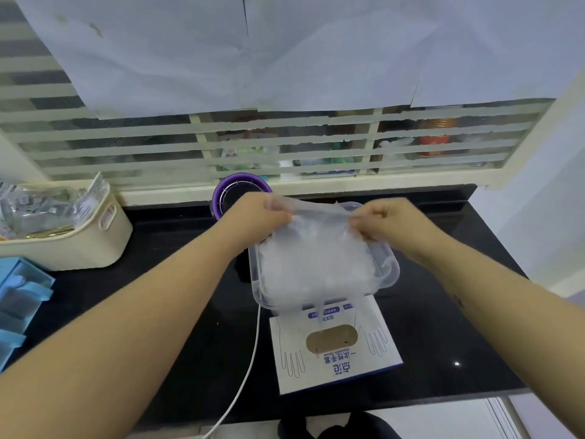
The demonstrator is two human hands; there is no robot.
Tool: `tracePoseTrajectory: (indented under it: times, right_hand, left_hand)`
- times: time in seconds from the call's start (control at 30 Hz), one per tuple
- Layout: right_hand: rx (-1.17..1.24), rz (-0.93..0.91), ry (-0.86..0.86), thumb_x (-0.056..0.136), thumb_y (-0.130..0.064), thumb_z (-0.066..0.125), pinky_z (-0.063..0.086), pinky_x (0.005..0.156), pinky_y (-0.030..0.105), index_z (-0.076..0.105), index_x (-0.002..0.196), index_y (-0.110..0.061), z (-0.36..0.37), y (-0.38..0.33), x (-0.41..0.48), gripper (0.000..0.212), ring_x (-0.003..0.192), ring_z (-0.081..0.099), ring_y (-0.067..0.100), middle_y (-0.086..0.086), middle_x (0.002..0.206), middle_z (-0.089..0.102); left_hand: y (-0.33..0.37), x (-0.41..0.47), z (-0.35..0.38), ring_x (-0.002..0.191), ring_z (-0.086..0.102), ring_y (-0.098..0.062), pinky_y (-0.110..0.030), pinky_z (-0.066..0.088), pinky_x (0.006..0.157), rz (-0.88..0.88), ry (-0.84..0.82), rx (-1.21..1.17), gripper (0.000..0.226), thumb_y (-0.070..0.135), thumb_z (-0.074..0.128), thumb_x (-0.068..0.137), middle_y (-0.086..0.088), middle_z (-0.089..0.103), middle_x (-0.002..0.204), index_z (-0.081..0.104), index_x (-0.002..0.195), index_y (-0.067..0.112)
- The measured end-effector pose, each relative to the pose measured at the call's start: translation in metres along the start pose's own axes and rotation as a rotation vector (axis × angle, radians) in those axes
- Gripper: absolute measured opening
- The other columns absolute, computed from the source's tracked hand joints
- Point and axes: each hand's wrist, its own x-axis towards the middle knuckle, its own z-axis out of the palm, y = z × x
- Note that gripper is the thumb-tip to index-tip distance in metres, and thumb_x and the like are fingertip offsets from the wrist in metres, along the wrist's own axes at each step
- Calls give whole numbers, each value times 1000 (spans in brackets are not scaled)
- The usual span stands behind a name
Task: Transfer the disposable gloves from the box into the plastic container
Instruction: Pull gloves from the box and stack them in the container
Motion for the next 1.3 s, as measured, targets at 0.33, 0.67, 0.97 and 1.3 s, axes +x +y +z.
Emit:
tracePoseTrajectory:
  times: [0.33, 0.67, 0.97, 1.3]
  right_hand:
    - [-452, -885, 580, 85, -11, 53, 39, 92, 23, 72, 100, -7, -16, -18, 6, 24, 96, 56, 14, 2, 99, 69]
    - [-994, -560, -125, 97, -19, 46, 35, 98, 33, 63, 123, -25, 50, 50, 15, 31, 115, 50, 20, -4, 129, 58]
    - [-770, -95, -518, 92, -48, 53, 31, 107, 33, 48, 137, -22, 52, 29, 22, 52, 129, 42, 16, -4, 143, 46]
    - [-1185, -382, -428, 83, -39, 68, 33, 109, 43, 14, 151, -24, 66, 43, 57, 88, 140, 25, 30, 5, 159, 7]
  left_hand:
    - [12, 16, -6, 82, 68, -12, -19, 57, 73, 60, 111, -389, 30, -5, 50, 93, 3, 69, 92, 68, 101, 19]
    - [-38, 17, -9, 119, 51, -21, -35, 45, 97, 106, 310, 500, 50, -9, 52, 86, -1, 48, 138, 61, 127, 18]
    - [-31, 17, 58, 135, 38, -17, -40, 33, 111, 141, -309, 821, 49, 34, 50, 98, 3, 37, 150, 38, 146, 27]
    - [-43, 26, 73, 124, 46, -17, -37, 42, 102, 104, -508, 799, 39, 31, 54, 97, 5, 50, 138, 50, 136, 27]
